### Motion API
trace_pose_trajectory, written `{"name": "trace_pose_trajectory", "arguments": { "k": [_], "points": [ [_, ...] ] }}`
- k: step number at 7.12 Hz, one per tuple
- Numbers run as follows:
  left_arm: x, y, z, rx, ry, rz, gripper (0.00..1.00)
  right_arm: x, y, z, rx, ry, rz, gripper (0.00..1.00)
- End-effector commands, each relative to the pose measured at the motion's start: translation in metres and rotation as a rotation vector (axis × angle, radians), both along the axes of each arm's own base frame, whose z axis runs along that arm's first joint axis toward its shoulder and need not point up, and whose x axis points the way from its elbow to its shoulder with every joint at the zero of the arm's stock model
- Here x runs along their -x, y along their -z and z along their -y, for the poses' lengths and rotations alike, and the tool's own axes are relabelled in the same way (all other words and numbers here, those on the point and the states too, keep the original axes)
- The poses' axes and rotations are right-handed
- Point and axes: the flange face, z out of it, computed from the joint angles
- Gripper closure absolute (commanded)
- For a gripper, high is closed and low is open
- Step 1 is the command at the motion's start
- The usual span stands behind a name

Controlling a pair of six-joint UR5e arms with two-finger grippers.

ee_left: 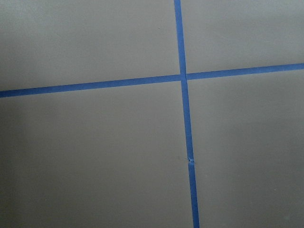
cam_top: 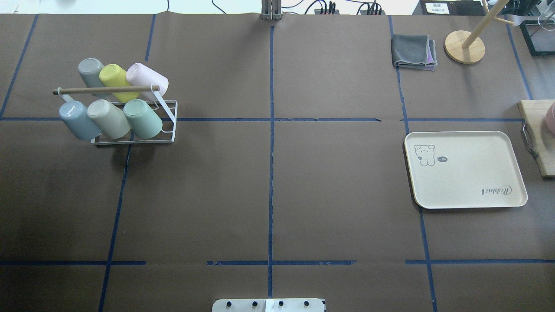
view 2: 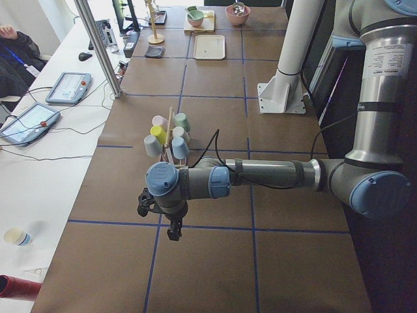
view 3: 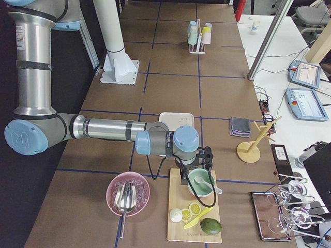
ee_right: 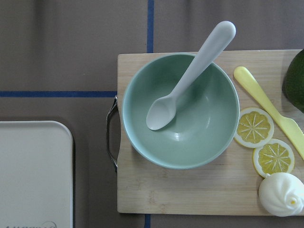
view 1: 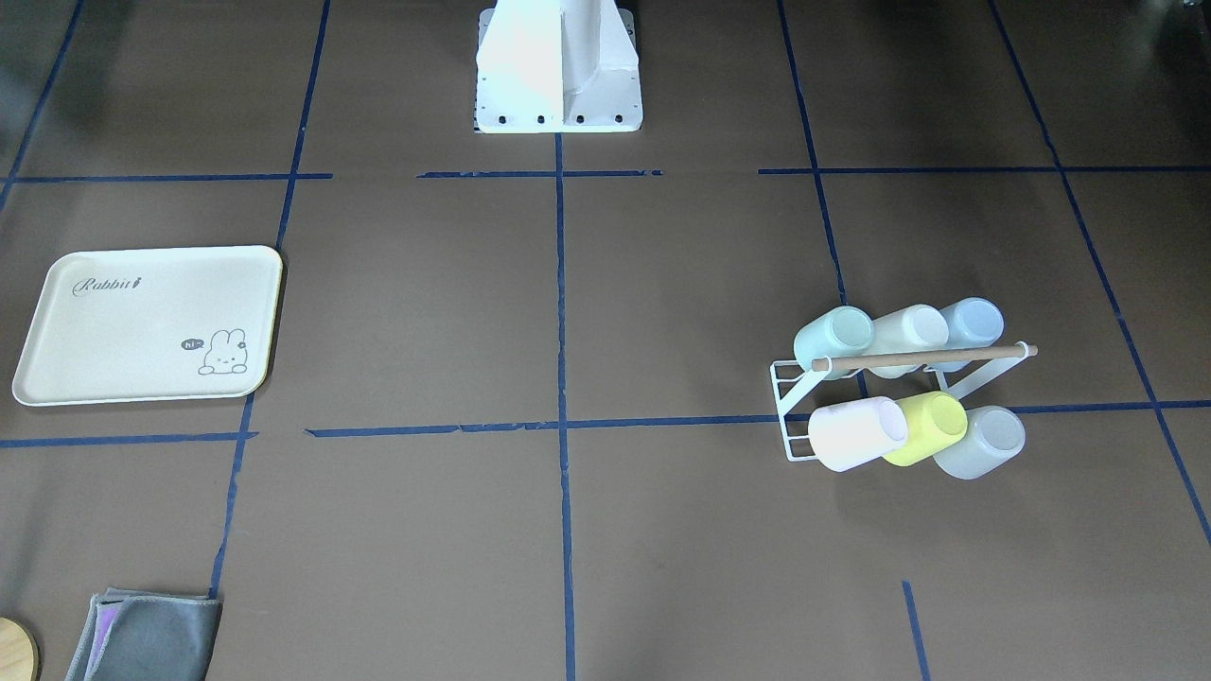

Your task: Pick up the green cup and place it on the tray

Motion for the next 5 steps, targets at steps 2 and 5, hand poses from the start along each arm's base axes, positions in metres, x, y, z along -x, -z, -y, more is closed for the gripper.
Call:
{"name": "trace_pose_trajectory", "arguments": {
  "k": [2,5],
  "points": [
    [0.0,-0.0001,0.0,0.001,0.001,0.0,0.0,-0.0007,-0.0017,-0.0024,-0.003,-0.003,-0.011,0.0],
    [0.0001,0.0013,0.0008,-0.002,0.001,0.002,0.0,-0.0005,-0.0015,-0.0025,0.003,-0.009,-0.007,0.0]
  ]
}}
